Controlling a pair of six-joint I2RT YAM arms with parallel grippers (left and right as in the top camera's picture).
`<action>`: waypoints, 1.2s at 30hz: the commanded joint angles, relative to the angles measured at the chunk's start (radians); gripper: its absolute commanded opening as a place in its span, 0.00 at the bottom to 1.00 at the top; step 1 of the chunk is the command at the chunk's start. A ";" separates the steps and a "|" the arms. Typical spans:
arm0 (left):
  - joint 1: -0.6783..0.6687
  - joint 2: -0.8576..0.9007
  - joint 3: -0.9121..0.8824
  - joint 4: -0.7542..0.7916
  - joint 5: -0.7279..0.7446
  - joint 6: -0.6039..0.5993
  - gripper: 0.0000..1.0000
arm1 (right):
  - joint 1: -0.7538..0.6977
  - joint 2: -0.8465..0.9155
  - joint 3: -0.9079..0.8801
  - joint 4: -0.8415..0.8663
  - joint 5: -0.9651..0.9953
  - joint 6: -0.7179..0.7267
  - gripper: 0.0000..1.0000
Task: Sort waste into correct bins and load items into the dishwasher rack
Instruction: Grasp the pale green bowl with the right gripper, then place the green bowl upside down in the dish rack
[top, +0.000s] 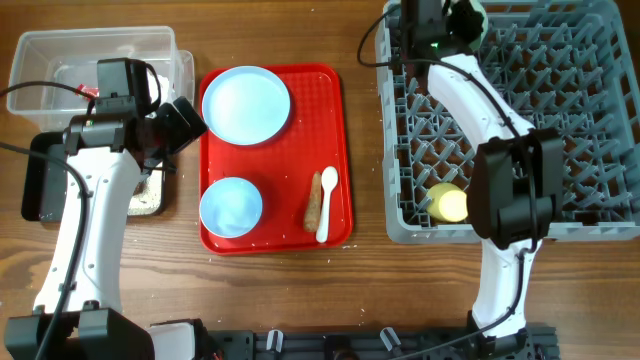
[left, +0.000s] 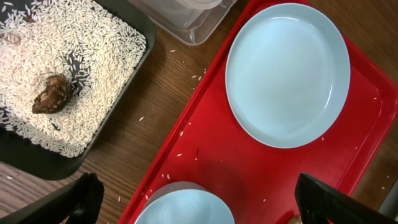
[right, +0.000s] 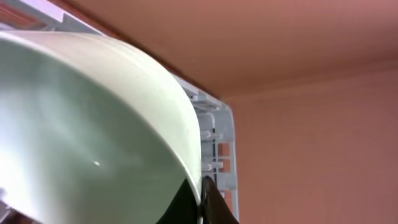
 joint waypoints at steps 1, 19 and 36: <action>0.005 -0.014 0.012 0.003 -0.013 0.002 1.00 | 0.013 0.023 -0.006 -0.061 0.003 0.051 0.04; 0.005 -0.014 0.012 0.003 -0.013 0.002 1.00 | 0.221 -0.264 -0.005 -0.457 -0.819 0.406 0.97; 0.005 -0.014 0.012 0.052 -0.020 0.005 1.00 | 0.557 -0.110 -0.039 -0.573 -1.188 1.135 0.73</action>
